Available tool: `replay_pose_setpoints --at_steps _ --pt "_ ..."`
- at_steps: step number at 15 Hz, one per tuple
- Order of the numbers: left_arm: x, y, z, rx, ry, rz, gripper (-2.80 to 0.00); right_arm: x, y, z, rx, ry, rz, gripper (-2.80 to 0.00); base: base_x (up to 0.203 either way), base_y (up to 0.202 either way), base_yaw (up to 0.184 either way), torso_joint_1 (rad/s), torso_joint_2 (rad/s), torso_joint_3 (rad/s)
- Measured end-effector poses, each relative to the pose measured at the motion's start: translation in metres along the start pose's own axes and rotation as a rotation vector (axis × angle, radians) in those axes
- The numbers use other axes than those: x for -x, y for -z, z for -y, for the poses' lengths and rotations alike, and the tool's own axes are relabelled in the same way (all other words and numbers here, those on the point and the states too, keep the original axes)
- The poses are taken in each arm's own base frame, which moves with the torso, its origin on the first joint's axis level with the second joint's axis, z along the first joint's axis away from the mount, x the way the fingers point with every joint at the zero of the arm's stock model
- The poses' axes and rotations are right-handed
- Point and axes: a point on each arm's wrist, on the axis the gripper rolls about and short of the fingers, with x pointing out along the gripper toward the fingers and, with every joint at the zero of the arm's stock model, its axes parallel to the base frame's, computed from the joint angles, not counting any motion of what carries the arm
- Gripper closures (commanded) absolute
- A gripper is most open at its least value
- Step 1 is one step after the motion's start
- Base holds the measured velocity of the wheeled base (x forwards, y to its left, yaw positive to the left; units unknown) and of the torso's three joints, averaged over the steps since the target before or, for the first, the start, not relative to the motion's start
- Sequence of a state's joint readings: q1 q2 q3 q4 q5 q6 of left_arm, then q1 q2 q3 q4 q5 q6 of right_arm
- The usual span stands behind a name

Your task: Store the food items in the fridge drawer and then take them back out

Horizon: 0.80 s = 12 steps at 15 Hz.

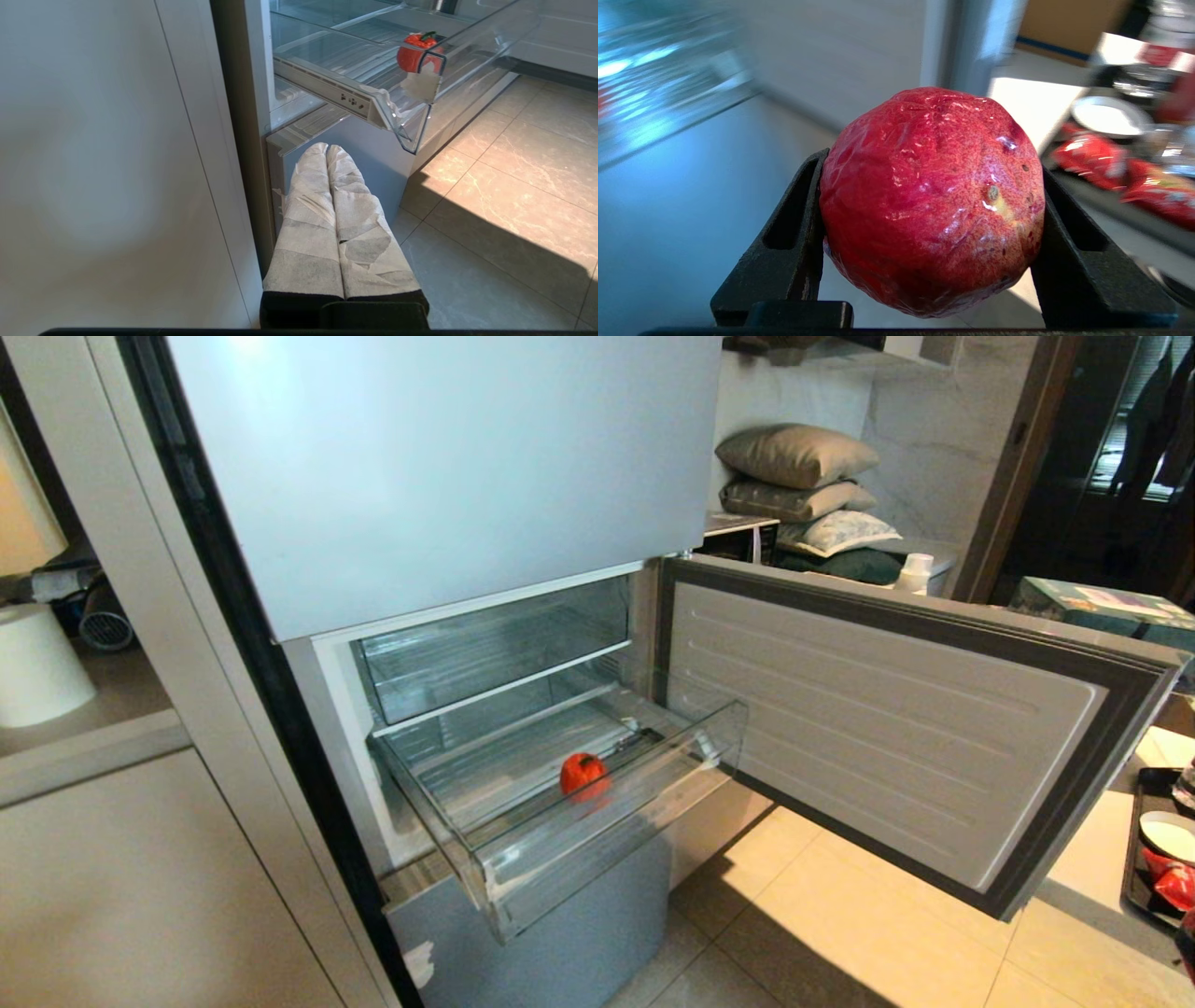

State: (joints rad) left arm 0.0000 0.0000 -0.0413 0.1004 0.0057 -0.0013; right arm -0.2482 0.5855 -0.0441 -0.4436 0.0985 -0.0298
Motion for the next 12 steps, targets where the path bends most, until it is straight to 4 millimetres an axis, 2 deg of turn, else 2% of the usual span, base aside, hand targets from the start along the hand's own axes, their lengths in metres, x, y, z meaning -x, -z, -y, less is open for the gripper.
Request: replay_pose_setpoints --at_steps 2,4,6,12 --pt "0.000 0.000 0.000 0.000 0.000 0.001 0.00 0.020 0.022 -0.003 0.004 -0.053 -0.034 0.00 0.000 0.000 0.000 0.000 0.00 0.000" --pt "0.000 0.000 0.000 0.000 0.000 0.000 0.00 0.030 0.044 -0.004 0.000 -0.081 -0.140 0.00 0.000 0.000 0.000 0.000 0.00 0.000" --pt "0.000 0.000 0.000 0.000 0.000 0.000 0.00 0.034 0.049 -0.004 0.009 -0.117 -0.136 0.00 0.000 0.000 0.000 0.000 0.00 0.000" --pt "0.000 0.000 0.000 0.000 0.000 0.001 0.00 0.054 0.059 0.000 0.031 -0.134 0.058 0.00 0.000 0.000 0.000 0.000 0.00 0.000"
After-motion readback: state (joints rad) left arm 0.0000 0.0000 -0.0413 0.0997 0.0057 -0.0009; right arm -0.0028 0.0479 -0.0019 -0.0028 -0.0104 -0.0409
